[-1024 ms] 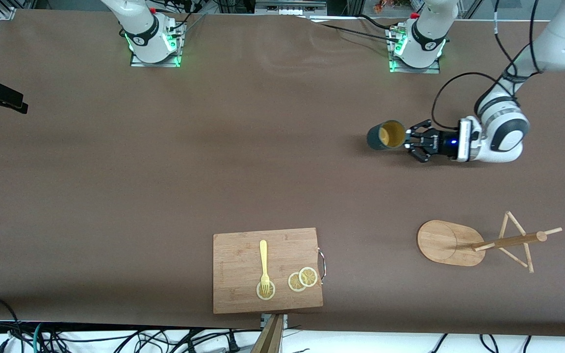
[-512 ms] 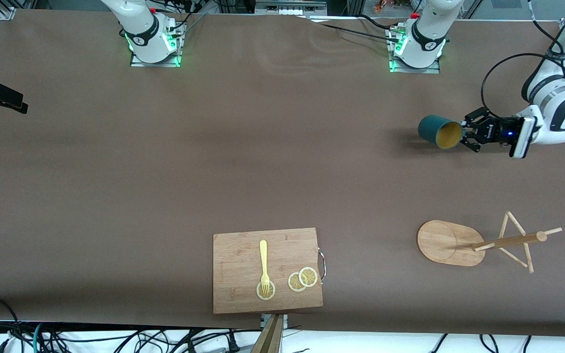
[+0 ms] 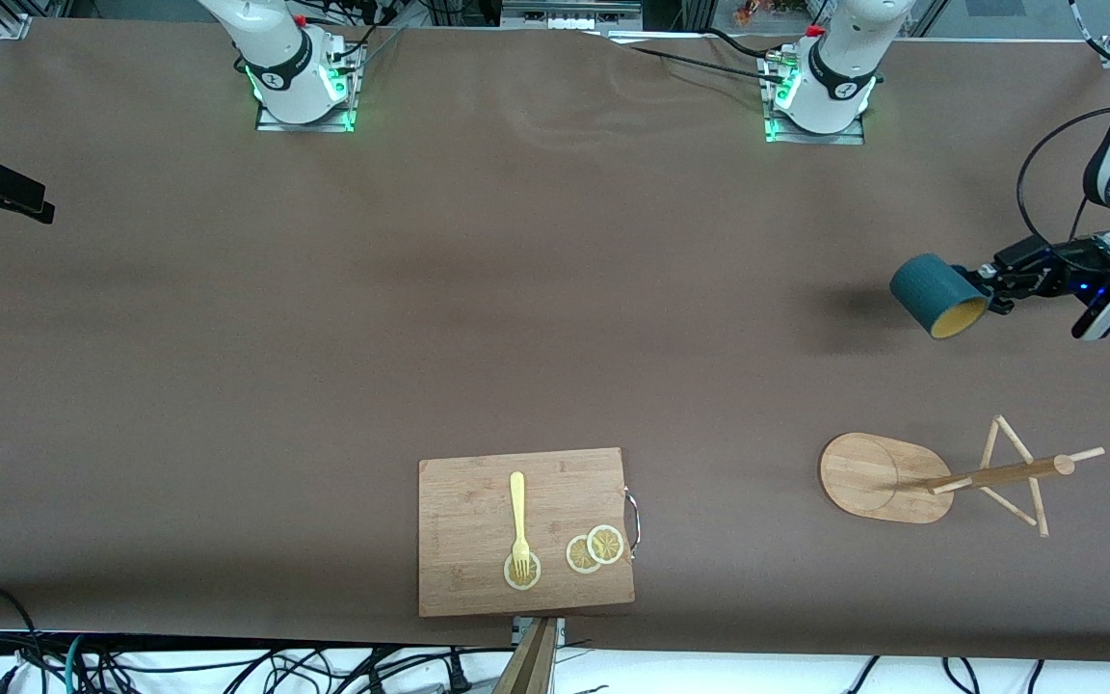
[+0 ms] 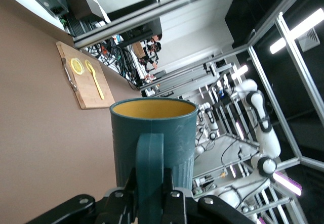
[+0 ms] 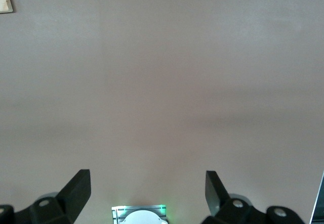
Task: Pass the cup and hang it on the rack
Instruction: 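Lift the mug with the left gripper toward the wooden rack, then hang the mug on a rack peg with the left gripper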
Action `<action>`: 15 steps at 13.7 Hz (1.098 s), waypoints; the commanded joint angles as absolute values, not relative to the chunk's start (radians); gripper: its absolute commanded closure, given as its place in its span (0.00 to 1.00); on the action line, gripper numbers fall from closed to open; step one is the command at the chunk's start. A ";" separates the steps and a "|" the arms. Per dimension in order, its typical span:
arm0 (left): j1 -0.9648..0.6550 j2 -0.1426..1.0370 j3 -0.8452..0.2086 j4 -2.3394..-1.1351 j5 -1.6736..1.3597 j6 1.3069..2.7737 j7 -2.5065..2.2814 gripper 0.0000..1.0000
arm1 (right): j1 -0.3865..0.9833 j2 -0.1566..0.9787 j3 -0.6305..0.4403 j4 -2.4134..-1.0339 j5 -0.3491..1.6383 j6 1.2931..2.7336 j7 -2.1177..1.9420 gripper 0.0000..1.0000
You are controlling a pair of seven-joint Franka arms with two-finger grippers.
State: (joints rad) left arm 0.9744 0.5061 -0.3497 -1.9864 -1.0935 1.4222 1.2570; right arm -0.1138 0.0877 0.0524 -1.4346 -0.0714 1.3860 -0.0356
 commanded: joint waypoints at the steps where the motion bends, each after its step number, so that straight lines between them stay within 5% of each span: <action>1: 0.928 0.570 -0.351 -1.864 -1.132 1.442 1.081 1.00 | -0.123 0.077 0.057 -1.445 -0.064 1.391 -0.025 0.00; 15: 0.847 0.610 -0.354 -1.710 -1.197 1.578 0.466 1.00 | -0.121 0.077 0.057 -1.445 -0.064 1.391 -0.025 0.00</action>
State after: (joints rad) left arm 0.8551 0.5889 -0.3541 -1.7456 -1.1669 1.5789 0.5015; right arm -0.1138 0.0877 0.0522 -1.4346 -0.0714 1.3860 -0.0355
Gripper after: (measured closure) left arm 0.789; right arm 0.000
